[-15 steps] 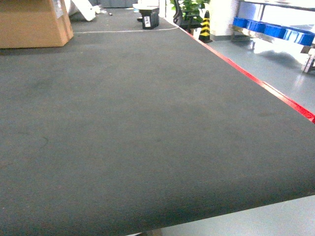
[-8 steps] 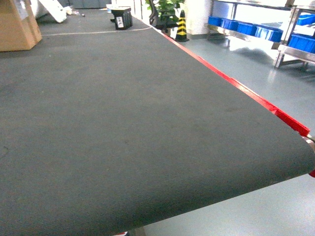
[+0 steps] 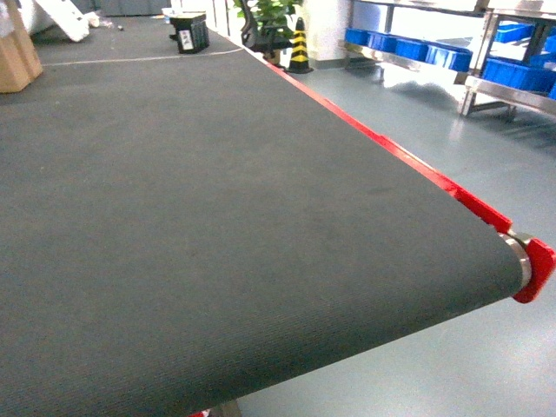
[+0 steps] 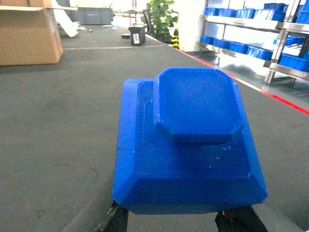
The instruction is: Sort blue parts and orange caps into right shelf containers
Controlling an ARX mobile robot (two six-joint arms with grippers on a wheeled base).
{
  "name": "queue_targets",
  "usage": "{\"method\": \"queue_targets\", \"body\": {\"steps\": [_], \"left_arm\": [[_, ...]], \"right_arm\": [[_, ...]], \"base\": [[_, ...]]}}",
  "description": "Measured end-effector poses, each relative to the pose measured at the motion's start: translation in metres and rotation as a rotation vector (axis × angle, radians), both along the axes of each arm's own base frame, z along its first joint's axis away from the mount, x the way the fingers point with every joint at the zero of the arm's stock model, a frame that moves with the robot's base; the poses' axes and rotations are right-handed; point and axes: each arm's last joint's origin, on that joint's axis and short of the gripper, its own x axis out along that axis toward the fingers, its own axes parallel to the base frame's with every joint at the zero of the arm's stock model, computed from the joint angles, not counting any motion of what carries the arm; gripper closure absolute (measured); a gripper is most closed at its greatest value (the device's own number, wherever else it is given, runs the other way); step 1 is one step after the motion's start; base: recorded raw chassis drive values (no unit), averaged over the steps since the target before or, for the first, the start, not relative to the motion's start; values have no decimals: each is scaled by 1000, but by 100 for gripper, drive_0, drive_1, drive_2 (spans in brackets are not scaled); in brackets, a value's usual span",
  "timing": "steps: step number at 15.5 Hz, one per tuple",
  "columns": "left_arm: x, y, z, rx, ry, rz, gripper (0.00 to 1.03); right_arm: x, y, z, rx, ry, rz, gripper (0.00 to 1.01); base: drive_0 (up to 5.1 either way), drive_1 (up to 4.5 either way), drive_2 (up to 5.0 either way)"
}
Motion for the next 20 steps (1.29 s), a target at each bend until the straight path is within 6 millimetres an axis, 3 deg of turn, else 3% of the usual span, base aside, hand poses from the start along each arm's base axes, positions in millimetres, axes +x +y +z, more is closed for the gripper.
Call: {"method": "queue_targets", "body": {"steps": [20], "left_arm": [[0,0,0,0,0,0,62]], "right_arm": [[0,0,0,0,0,0,57]], "base": [[-151,-151,-151]]}}
